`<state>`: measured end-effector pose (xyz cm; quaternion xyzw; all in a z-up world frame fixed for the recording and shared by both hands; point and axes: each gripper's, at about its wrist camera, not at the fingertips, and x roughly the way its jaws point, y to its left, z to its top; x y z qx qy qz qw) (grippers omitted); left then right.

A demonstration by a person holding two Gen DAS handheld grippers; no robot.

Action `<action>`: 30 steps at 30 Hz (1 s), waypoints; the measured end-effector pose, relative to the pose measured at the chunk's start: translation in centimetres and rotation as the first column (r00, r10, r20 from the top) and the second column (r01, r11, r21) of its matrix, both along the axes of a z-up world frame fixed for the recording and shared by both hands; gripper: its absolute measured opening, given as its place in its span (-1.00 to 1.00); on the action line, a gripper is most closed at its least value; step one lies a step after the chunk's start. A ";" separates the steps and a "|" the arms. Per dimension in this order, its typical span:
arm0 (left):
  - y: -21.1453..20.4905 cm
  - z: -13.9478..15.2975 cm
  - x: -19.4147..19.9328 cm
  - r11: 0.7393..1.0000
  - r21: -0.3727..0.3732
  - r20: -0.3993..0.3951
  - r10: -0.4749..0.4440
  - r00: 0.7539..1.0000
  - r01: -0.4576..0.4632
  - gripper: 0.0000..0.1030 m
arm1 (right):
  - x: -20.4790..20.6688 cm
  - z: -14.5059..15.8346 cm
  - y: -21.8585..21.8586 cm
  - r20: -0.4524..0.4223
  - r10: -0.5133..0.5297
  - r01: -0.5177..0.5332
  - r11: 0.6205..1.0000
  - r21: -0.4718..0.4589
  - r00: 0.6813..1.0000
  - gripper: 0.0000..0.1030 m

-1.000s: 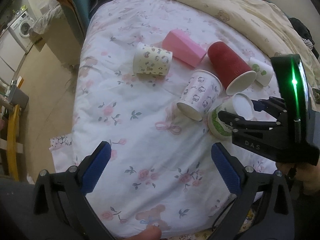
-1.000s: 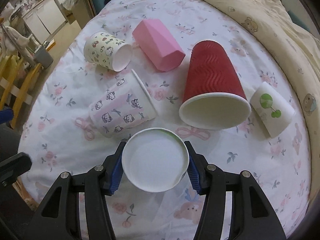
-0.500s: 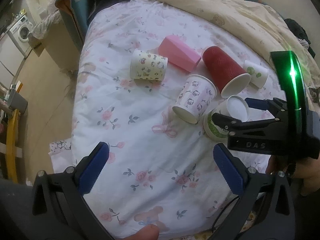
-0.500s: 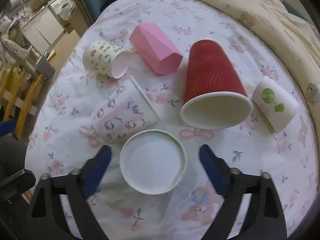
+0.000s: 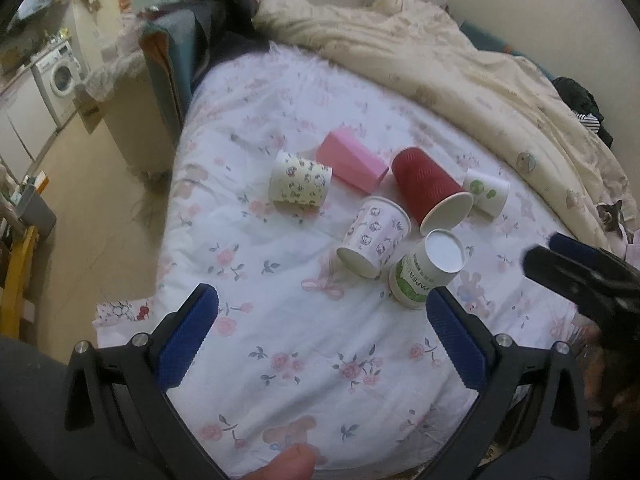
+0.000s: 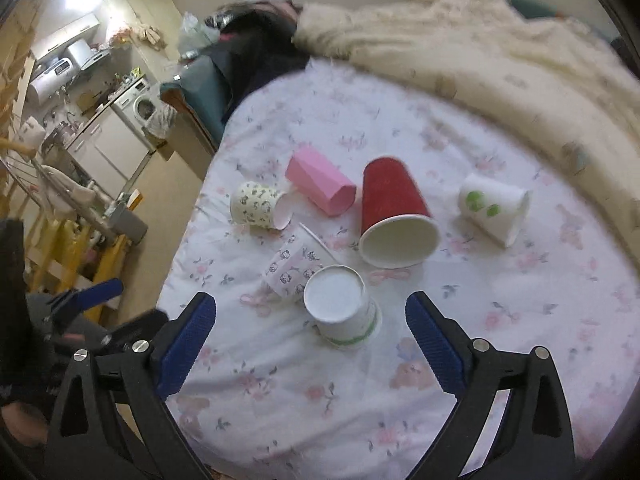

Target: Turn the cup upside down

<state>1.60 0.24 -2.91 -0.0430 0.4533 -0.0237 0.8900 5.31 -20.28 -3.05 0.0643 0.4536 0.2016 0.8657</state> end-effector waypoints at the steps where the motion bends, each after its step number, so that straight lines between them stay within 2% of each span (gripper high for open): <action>1: 0.0 0.2 -0.3 1.000 0.001 0.009 0.005 1.000 -0.005 0.99 | -1.2 0.6 -0.2 0.024 -0.013 0.013 1.000 -0.002 1.000 0.91; 7: -0.3 0.9 -2.4 1.000 0.004 0.063 0.028 0.998 -0.028 0.99 | -5.4 2.1 -2.3 0.135 -0.112 0.117 0.993 -0.034 0.984 0.91; 15: -0.3 0.8 -4.9 0.997 0.034 0.095 0.059 0.994 -0.062 0.99 | -8.8 1.7 -3.7 0.153 -0.196 0.200 0.980 -0.014 0.969 0.91; 18: -0.2 0.5 -5.6 0.998 0.018 0.094 0.058 0.994 -0.060 0.99 | -9.9 1.2 -4.3 0.153 -0.253 0.258 0.966 -0.011 0.955 0.91; 20: -0.2 0.4 -6.0 0.999 0.006 0.110 0.050 0.993 -0.051 0.99 | -10.1 0.6 -4.5 0.135 -0.253 0.255 0.967 0.001 0.958 0.91; 22: -0.2 0.4 -6.1 0.998 0.023 0.125 0.056 0.991 -0.059 0.99 | -10.1 0.3 -4.4 0.131 -0.255 0.259 0.966 -0.013 0.958 0.91; 30: 0.3 -0.1 -5.8 0.995 0.026 0.122 0.088 0.989 -0.092 0.99 | -9.9 -0.7 -3.9 0.140 -0.256 0.264 0.964 -0.037 0.956 0.91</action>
